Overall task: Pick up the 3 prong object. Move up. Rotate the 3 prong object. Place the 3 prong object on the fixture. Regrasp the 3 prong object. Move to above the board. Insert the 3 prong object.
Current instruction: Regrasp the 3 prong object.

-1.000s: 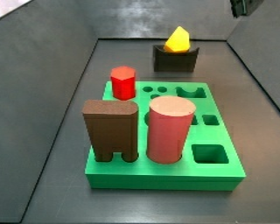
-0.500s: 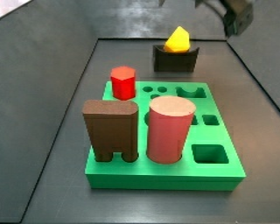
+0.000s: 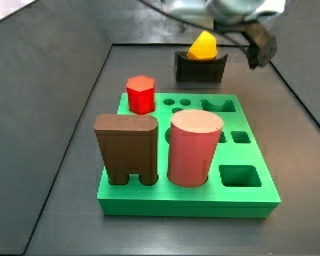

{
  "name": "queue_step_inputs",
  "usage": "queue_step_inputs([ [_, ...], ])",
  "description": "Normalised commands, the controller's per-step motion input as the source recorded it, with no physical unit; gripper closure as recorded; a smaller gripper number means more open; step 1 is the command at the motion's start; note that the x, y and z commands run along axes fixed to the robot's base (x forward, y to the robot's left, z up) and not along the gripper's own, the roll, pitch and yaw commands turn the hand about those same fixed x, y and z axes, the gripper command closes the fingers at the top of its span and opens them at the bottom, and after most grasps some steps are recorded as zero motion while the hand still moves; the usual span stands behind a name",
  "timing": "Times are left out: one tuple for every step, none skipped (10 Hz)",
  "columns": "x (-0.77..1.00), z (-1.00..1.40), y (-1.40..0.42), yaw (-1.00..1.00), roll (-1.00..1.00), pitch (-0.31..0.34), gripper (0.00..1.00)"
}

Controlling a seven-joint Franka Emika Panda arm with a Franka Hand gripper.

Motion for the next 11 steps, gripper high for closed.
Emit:
queue_step_inputs([
  [0.11,-1.00,0.03,0.02,0.06,-0.095,0.00],
  [0.11,-0.97,0.03,0.00,0.06,-0.080,0.00],
  [0.10,-0.86,0.02,-0.01,0.06,-0.066,0.00],
  [0.09,-0.66,0.01,-0.02,0.06,-0.042,0.00],
  [0.08,-0.52,0.01,-0.02,0.06,-0.028,0.00],
  [0.07,-0.34,0.00,-0.02,0.06,-0.012,0.00],
  [0.05,-0.22,0.00,-0.01,0.05,0.009,0.00],
  [0.01,-0.19,-0.01,0.00,0.05,0.010,0.00],
  [0.01,-0.19,-0.01,0.00,0.05,0.011,0.00],
  [0.01,-0.19,-0.01,0.00,0.05,0.011,0.00],
  [0.01,-0.18,-0.01,0.01,0.05,0.011,0.00],
])
